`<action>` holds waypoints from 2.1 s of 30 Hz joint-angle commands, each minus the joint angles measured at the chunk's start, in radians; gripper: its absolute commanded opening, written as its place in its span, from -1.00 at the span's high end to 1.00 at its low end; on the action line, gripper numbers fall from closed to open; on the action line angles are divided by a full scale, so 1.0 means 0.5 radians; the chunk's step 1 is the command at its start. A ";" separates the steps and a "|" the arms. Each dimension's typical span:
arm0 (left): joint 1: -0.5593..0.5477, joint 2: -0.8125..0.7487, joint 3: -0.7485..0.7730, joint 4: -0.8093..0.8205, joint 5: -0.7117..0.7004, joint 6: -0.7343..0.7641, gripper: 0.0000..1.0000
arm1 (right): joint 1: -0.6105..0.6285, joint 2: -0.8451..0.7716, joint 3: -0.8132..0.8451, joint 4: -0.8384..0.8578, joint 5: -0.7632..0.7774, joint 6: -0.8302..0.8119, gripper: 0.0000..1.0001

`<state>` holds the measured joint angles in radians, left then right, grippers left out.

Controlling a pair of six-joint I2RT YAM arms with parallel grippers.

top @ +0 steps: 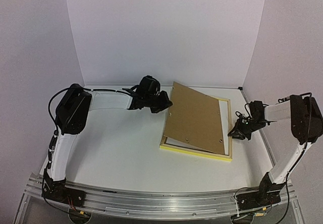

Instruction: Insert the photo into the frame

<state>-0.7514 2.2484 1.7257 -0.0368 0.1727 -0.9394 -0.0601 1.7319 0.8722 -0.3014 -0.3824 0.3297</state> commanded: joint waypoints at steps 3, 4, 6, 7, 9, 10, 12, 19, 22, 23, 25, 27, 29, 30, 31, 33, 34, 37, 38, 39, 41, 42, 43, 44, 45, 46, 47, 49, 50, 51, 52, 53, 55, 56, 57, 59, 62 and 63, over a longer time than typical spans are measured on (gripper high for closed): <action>0.042 0.170 0.201 -0.367 0.295 0.448 1.00 | 0.004 0.049 0.055 -0.030 -0.172 -0.033 0.98; 0.051 0.199 0.231 -0.405 0.348 0.482 1.00 | 0.004 0.056 0.058 -0.029 -0.195 -0.047 1.00; 0.065 0.255 0.321 -0.471 0.404 0.521 1.00 | 0.004 0.074 0.067 -0.028 -0.235 -0.066 1.00; 0.067 0.281 0.358 -0.501 0.413 0.540 1.00 | 0.004 0.085 0.074 -0.029 -0.259 -0.076 1.00; 0.067 0.343 0.450 -0.558 0.437 0.563 1.00 | 0.006 0.095 0.078 -0.026 -0.288 -0.085 1.00; 0.067 0.369 0.483 -0.564 0.462 0.576 1.00 | 0.007 0.101 0.078 -0.026 -0.303 -0.092 1.00; 0.067 0.422 0.537 -0.571 0.491 0.596 1.00 | 0.011 0.111 0.080 -0.026 -0.324 -0.100 1.00; 0.067 0.583 0.765 -0.650 0.566 0.642 1.00 | 0.046 0.126 0.087 -0.024 -0.327 -0.126 1.00; 0.060 0.639 0.830 -0.667 0.589 0.650 1.00 | 0.055 0.133 0.090 -0.022 -0.323 -0.129 1.00; 0.057 0.657 0.847 -0.674 0.596 0.654 1.00 | 0.057 0.135 0.092 -0.025 -0.326 -0.128 1.00; 0.043 0.694 0.888 -0.684 0.590 0.657 1.00 | 0.061 0.140 0.093 -0.024 -0.330 -0.127 1.00; 0.026 0.724 0.937 -0.697 0.573 0.660 1.00 | 0.064 0.144 0.093 -0.023 -0.332 -0.126 1.00; 0.006 0.751 0.991 -0.733 0.551 0.669 1.00 | 0.067 0.144 0.090 -0.023 -0.333 -0.126 1.00; 0.003 0.758 1.002 -0.742 0.538 0.670 1.00 | 0.068 0.144 0.090 -0.023 -0.334 -0.126 1.00; -0.001 0.761 1.004 -0.750 0.523 0.670 1.00 | 0.068 0.145 0.090 -0.023 -0.335 -0.126 1.00; -0.005 0.762 0.999 -0.757 0.491 0.670 1.00 | 0.070 0.147 0.090 -0.023 -0.337 -0.126 1.00; -0.009 0.763 1.000 -0.760 0.486 0.669 1.00 | 0.071 0.149 0.090 -0.023 -0.338 -0.126 1.00; -0.022 0.774 1.036 -0.799 0.452 0.670 0.97 | 0.074 0.152 0.090 -0.023 -0.334 -0.126 1.00; -0.027 0.777 1.065 -0.836 0.422 0.670 0.91 | 0.074 0.150 0.089 -0.023 -0.326 -0.125 1.00; -0.029 0.779 1.089 -0.872 0.404 0.673 0.86 | 0.074 0.146 0.088 -0.023 -0.318 -0.121 1.00; -0.031 0.752 1.100 -0.934 0.337 0.680 0.71 | 0.073 0.133 0.084 -0.025 -0.305 -0.115 1.00; -0.034 0.725 1.099 -0.969 0.286 0.685 0.63 | 0.074 0.130 0.084 -0.026 -0.300 -0.113 1.00; -0.037 0.697 1.094 -1.000 0.237 0.695 0.55 | 0.074 0.129 0.083 -0.026 -0.295 -0.111 1.00; -0.040 0.661 1.072 -1.018 0.188 0.709 0.47 | 0.073 0.129 0.082 -0.026 -0.290 -0.107 1.00; -0.044 0.621 1.049 -1.032 0.146 0.722 0.40 | 0.073 0.129 0.081 -0.026 -0.285 -0.104 0.99; -0.047 0.577 1.020 -1.035 0.125 0.731 0.37 | 0.073 0.129 0.080 -0.026 -0.282 -0.100 0.99; -0.048 0.540 0.988 -1.037 0.108 0.741 0.34 | 0.073 0.129 0.078 -0.026 -0.276 -0.096 0.99; -0.053 0.467 0.952 -1.043 0.063 0.750 0.29 | 0.074 0.129 0.076 -0.026 -0.271 -0.092 0.99; -0.056 0.436 0.950 -1.062 0.045 0.761 0.25 | 0.074 0.131 0.078 -0.027 -0.267 -0.087 0.98; -0.062 0.411 0.950 -1.083 0.029 0.771 0.21 | 0.074 0.131 0.079 -0.028 -0.267 -0.084 0.97; -0.068 0.389 0.948 -1.102 0.015 0.779 0.17 | 0.074 0.131 0.080 -0.029 -0.268 -0.083 0.95; -0.072 0.363 0.943 -1.124 0.006 0.784 0.11 | 0.074 0.129 0.081 -0.029 -0.269 -0.081 0.94; -0.081 0.308 0.930 -1.158 -0.020 0.796 -0.08 | 0.074 0.129 0.085 -0.031 -0.267 -0.079 0.94; -0.086 0.283 0.917 -1.170 -0.045 0.801 -0.16 | 0.074 0.129 0.087 -0.032 -0.265 -0.077 0.93; -0.090 0.249 0.898 -1.177 -0.068 0.809 -0.28 | 0.074 0.130 0.089 -0.032 -0.265 -0.077 0.93; -0.093 0.166 0.841 -1.174 -0.099 0.827 -0.44 | 0.074 0.132 0.090 -0.034 -0.265 -0.077 0.92; -0.090 0.069 0.750 -1.172 -0.201 0.825 -0.62 | 0.074 0.130 0.090 -0.038 -0.274 -0.077 0.87; -0.088 0.049 0.723 -1.169 -0.234 0.819 -0.74 | 0.074 0.128 0.090 -0.039 -0.275 -0.076 0.84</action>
<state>-0.7989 2.4059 2.1257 -0.6141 0.1421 -0.5462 -0.0317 1.7729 0.9054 -0.3199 -0.4550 0.2779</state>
